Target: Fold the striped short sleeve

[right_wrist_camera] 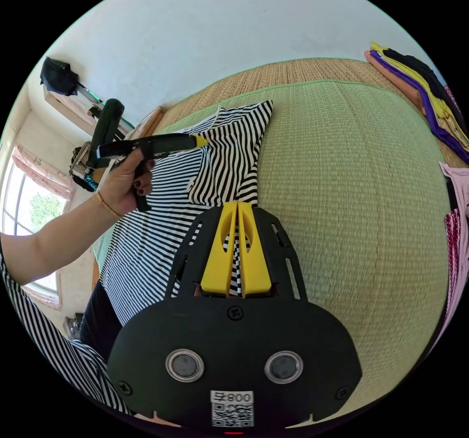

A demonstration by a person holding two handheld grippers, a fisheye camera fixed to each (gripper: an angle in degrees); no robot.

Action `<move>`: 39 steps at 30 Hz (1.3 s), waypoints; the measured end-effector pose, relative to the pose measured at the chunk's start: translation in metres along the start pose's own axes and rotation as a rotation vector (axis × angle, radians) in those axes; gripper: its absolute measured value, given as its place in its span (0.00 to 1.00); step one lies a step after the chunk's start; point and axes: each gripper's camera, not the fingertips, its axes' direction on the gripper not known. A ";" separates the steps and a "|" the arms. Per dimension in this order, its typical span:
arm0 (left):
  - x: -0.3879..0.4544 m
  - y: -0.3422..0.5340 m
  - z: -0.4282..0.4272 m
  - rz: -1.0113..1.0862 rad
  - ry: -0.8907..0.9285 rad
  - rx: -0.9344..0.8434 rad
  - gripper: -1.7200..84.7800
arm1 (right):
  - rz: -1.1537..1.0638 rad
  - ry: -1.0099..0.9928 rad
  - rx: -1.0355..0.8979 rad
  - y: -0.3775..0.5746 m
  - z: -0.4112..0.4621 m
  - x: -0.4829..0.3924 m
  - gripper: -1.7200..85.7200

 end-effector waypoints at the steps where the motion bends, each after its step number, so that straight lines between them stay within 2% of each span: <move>1: -0.005 -0.006 0.008 -0.020 -0.018 -0.032 0.02 | 0.002 -0.006 0.000 0.000 0.000 0.001 0.02; 9: -0.009 -0.012 -0.005 -0.002 0.113 0.087 0.02 | 0.024 -0.062 0.003 -0.001 0.000 0.013 0.02; 16: 0.008 -0.047 0.059 0.033 0.090 -0.048 0.02 | 0.027 -0.065 0.004 -0.004 0.002 0.014 0.02; 20: 0.003 -0.050 0.066 0.024 0.096 -0.041 0.02 | 0.033 -0.080 0.006 -0.006 0.004 0.015 0.02; 25: -0.013 -0.032 0.049 0.060 0.096 0.022 0.02 | 0.060 -0.129 0.037 0.004 -0.002 0.015 0.02; 28: -0.030 -0.025 0.064 0.031 0.052 -0.058 0.02 | 0.085 -0.111 0.018 0.002 0.004 0.014 0.02; 33: -0.051 0.005 0.043 0.016 0.136 0.056 0.02 | 0.072 -0.104 0.058 -0.007 -0.004 0.001 0.02; 36: -0.064 0.025 0.054 0.017 0.084 -0.027 0.02 | 0.074 -0.097 0.042 -0.016 0.004 -0.011 0.02; 39: -0.084 0.050 0.045 -0.013 0.156 0.017 0.02 | 0.030 -0.107 0.034 -0.027 0.014 -0.036 0.02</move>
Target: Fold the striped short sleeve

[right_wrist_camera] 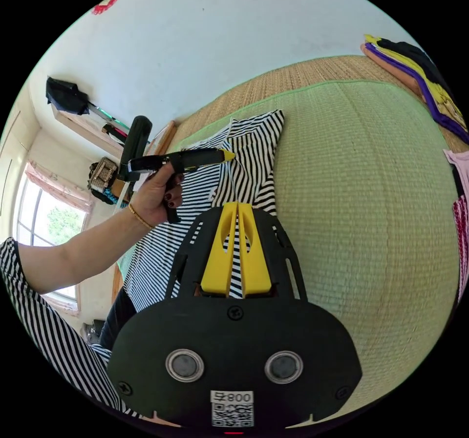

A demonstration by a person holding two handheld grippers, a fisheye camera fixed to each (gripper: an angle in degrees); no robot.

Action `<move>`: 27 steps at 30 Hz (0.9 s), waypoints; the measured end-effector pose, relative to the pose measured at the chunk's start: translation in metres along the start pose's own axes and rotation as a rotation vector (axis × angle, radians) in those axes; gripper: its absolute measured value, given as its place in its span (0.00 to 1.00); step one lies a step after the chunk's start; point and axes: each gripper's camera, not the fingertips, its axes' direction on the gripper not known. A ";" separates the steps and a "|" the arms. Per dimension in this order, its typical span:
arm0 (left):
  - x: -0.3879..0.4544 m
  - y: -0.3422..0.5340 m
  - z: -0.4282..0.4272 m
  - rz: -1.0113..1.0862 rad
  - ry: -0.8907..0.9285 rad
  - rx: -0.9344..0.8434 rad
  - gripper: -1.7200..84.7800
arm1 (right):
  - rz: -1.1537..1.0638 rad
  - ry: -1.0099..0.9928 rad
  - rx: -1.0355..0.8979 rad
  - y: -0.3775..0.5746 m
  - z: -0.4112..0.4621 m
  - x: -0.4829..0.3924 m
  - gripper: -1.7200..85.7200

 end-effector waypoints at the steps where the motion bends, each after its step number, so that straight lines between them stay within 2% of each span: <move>1: -0.007 0.012 -0.007 -0.004 0.034 0.016 0.02 | -0.023 0.027 -0.020 -0.006 0.009 -0.012 0.02; 5: -0.031 0.060 -0.026 0.003 0.060 0.009 0.02 | -0.048 0.082 -0.151 -0.025 0.059 -0.032 0.02; 10: -0.088 0.155 -0.076 -0.109 0.116 0.074 0.03 | -0.050 0.109 -0.169 -0.030 0.069 -0.047 0.02; 16: -0.160 0.259 -0.150 -0.330 -0.080 0.270 0.05 | -0.095 0.225 -0.145 -0.039 0.068 -0.089 0.02; 21: -0.226 0.322 -0.180 -0.540 -0.125 0.419 0.09 | -0.191 0.131 -0.168 -0.050 0.102 -0.157 0.03; 27: -0.274 0.353 -0.178 -0.565 -0.138 0.435 0.11 | -0.397 0.046 -0.278 -0.071 0.194 -0.278 0.07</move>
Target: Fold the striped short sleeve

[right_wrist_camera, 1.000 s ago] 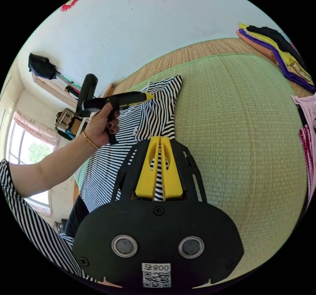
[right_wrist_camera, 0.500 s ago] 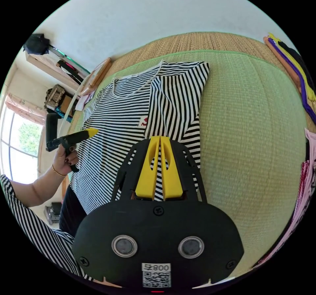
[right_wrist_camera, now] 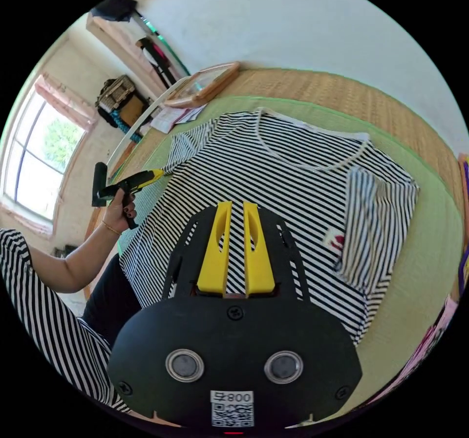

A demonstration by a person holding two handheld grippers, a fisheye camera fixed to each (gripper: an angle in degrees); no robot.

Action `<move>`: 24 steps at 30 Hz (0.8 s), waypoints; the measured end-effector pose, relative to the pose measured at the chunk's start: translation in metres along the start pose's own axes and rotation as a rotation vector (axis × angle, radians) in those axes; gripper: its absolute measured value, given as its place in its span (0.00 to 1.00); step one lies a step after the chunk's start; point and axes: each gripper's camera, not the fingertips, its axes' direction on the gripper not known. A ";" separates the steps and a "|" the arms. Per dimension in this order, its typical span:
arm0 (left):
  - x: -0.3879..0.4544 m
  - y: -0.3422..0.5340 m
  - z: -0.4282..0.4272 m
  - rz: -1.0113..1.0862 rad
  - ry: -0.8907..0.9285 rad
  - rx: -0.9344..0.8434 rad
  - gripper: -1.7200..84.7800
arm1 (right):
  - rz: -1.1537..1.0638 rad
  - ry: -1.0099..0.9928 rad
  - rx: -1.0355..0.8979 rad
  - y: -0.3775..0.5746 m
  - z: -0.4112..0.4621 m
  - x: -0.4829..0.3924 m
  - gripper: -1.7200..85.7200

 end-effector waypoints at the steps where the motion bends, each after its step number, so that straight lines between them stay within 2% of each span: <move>1: -0.008 0.002 0.000 0.005 0.011 0.010 0.10 | -0.040 -0.015 -0.017 -0.019 0.016 -0.020 0.08; 9: -0.059 0.017 -0.004 -0.017 0.169 0.046 0.11 | -0.208 -0.022 -0.079 -0.123 0.098 -0.122 0.11; 13: -0.083 0.014 0.012 -0.032 0.259 -0.005 0.07 | -0.244 -0.004 -0.114 -0.169 0.137 -0.157 0.11; 24: -0.129 0.019 0.014 -0.011 0.339 -0.001 0.02 | -0.343 0.064 -0.167 -0.252 0.221 -0.233 0.13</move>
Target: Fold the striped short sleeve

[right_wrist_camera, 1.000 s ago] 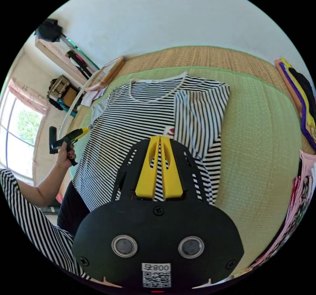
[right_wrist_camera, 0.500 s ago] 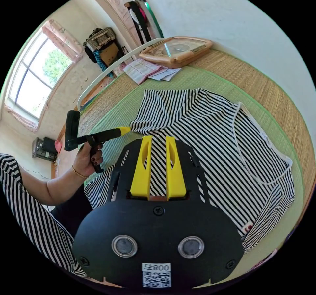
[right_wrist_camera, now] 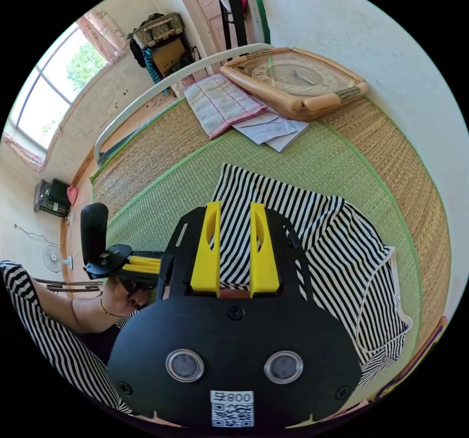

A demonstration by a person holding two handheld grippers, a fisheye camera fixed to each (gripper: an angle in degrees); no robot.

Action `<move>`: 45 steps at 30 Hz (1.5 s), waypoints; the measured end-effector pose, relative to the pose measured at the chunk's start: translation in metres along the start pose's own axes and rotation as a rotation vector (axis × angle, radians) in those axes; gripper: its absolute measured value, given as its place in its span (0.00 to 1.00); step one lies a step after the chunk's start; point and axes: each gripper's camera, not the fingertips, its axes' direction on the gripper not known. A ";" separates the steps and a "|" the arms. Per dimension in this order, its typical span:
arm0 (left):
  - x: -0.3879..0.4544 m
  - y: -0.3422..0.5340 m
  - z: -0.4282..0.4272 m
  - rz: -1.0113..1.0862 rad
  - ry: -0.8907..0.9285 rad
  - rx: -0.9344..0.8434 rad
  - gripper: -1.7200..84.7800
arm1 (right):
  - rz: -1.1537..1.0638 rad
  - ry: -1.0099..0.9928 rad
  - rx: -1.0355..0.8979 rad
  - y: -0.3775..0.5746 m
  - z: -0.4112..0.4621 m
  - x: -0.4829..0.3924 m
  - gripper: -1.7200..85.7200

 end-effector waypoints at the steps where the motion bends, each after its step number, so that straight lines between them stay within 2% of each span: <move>1: -0.004 0.001 -0.003 -0.005 0.003 0.013 0.02 | -0.012 0.011 -0.002 -0.010 0.006 -0.008 0.13; 11: -0.024 0.007 -0.017 0.005 -0.012 0.049 0.05 | -0.050 0.097 -0.079 -0.078 0.066 -0.054 0.14; 21: -0.035 0.007 -0.020 0.001 -0.036 0.008 0.02 | -0.034 0.213 -0.053 -0.085 0.078 -0.063 0.07; 33: -0.034 0.013 -0.028 0.020 -0.032 0.011 0.02 | 0.024 0.064 -0.009 -0.073 0.065 -0.024 0.03; 45: -0.010 0.021 -0.032 0.090 -0.046 0.015 0.02 | 0.127 -0.102 0.156 -0.030 -0.002 0.047 0.03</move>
